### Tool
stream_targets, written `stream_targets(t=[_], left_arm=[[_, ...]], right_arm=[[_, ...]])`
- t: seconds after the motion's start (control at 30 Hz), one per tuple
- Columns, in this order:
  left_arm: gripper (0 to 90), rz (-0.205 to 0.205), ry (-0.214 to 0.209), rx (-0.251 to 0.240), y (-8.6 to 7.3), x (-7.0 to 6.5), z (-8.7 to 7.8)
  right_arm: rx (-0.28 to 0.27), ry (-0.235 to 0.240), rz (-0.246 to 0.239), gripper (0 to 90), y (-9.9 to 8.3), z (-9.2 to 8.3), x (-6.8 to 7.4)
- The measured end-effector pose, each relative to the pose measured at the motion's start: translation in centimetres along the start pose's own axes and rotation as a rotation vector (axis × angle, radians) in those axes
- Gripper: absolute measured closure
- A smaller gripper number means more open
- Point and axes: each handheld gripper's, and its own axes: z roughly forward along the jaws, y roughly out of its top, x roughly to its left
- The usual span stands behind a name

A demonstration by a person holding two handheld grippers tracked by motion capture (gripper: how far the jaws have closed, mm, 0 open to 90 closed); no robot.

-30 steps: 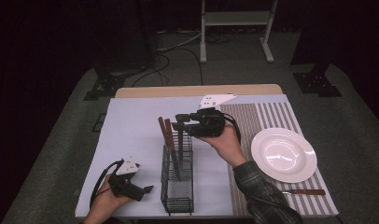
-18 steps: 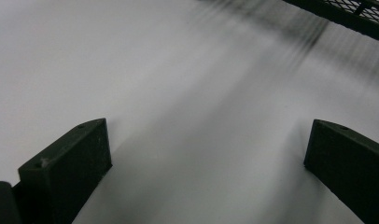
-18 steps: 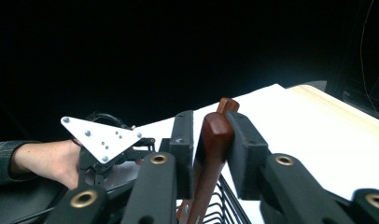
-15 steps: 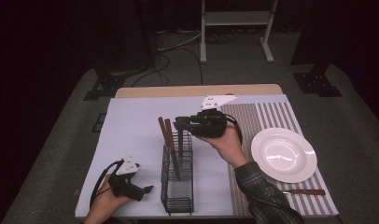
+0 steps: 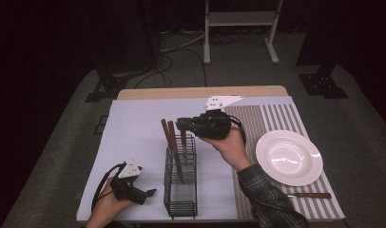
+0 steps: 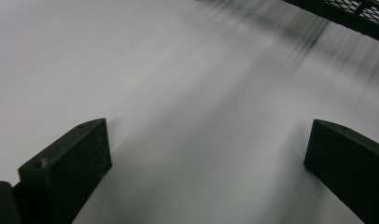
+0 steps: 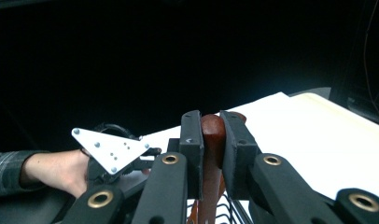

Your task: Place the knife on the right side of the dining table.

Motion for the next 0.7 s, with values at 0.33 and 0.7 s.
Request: stream_targets(t=[0.33, 0.7], left_arm=[[0.0, -0.001, -0.001, 0.001, 0.0, 0.0, 0.0], [0.0, 0.002, 0.000, 0.004, 0.0, 0.0, 0.0]], right_arm=[[-0.032, -0.008, -0.012, 80.0, 1.4, -0.9, 0.4], [-0.086, 0.001, -0.021, 79.9, 3.7, -2.5, 1.0]])
